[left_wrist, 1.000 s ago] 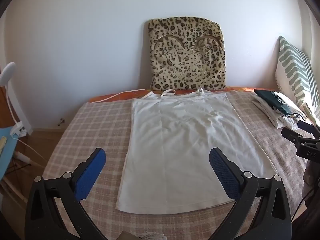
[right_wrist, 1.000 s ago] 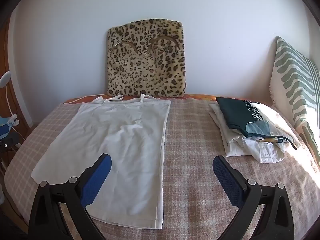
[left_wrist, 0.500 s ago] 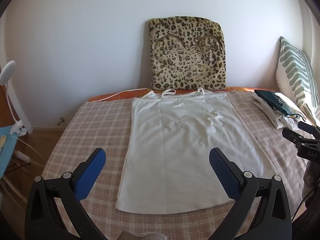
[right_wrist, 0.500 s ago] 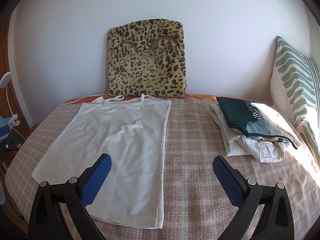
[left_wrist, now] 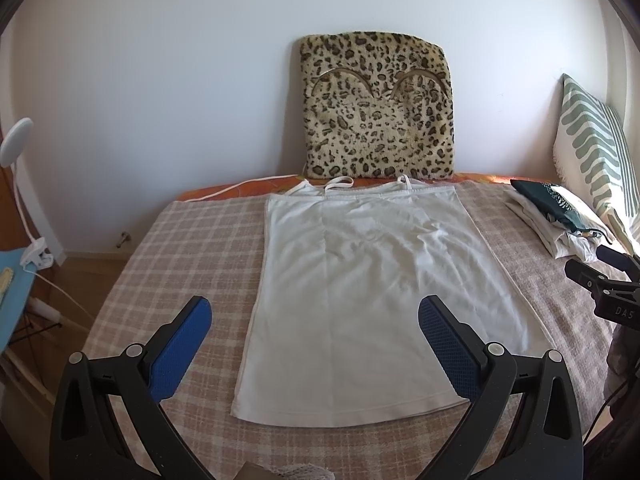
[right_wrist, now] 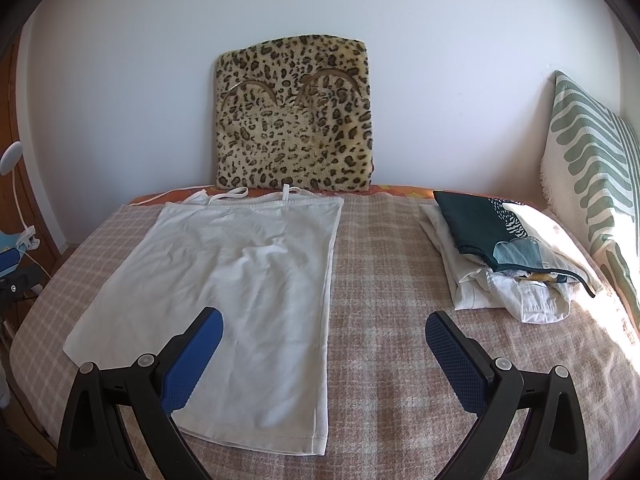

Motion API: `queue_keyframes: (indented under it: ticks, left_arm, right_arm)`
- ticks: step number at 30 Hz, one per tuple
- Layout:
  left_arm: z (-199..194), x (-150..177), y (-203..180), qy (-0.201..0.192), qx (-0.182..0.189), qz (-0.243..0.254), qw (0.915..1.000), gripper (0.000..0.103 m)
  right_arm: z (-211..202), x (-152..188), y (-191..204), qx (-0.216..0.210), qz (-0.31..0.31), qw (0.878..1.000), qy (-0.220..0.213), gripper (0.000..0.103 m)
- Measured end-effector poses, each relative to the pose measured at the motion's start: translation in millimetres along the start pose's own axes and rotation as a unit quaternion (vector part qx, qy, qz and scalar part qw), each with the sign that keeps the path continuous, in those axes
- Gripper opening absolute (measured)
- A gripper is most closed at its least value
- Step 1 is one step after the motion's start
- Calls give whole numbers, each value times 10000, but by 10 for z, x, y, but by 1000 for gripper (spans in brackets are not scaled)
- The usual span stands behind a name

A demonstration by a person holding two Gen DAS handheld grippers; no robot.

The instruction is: Fold small clothes

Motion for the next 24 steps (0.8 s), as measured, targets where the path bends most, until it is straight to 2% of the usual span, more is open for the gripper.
queue_keyframes:
  ticks: [24]
  left_arm:
    - [7, 14, 4, 21, 0, -9, 10000, 103]
  right_arm:
    - [5, -6, -4, 2, 4, 10000, -6, 103]
Point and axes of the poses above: each gripper's, at about its wrist camera, not at the fingertips, and z roughly the way its jaws point, y to its left, x to its underside, the point moved 10 cm from there along z, roughly the way its jaws point, and after that the axes turned 12 degrees about x, right-handed, at the moved point
